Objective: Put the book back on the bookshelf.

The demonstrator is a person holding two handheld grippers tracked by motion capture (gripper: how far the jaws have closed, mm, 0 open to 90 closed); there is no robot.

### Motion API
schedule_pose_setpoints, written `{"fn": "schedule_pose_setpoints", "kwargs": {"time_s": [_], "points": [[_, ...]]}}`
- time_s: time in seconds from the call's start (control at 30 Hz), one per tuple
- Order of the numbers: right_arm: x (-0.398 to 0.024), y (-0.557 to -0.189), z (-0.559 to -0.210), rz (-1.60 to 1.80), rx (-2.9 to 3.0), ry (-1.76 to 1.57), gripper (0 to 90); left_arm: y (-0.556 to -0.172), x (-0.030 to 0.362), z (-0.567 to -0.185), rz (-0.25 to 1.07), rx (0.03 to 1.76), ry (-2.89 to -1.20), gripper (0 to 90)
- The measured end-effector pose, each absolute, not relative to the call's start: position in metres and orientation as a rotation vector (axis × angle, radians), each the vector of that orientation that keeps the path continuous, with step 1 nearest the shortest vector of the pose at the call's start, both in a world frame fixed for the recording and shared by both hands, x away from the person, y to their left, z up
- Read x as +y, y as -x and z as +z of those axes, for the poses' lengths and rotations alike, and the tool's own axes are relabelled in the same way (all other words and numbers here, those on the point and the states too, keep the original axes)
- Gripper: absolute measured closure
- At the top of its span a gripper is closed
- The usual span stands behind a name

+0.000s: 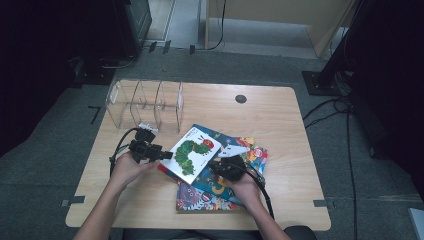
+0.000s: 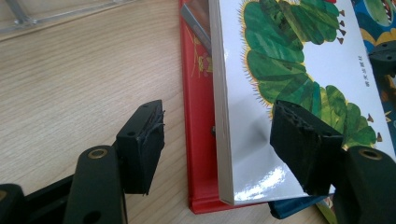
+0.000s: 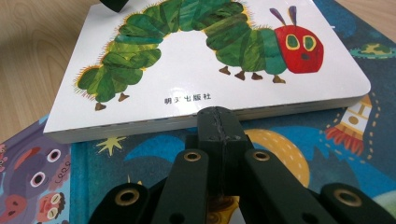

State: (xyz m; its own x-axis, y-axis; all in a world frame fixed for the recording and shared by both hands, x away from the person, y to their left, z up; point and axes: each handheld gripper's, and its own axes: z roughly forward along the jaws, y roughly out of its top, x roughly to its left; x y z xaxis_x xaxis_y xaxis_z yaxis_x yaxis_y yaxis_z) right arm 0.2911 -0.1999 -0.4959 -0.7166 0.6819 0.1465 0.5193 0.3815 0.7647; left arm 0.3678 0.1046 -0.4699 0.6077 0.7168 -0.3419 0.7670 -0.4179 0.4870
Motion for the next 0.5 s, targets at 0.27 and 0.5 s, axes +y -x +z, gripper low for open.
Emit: {"fn": "schedule_pose_setpoints", "kwargs": {"time_s": [0.27,0.5], "points": [[-0.199,-0.294,-0.496,1.255,2.448,-1.079,90.0,-0.38,0.093,-0.475,-0.226,1.134,-2.249,27.3],[-0.189,-0.299,-0.497,1.268,2.471,-1.062,90.0,-0.383,0.089,-0.481,-0.319,1.117,-2.235,27.2]]}}
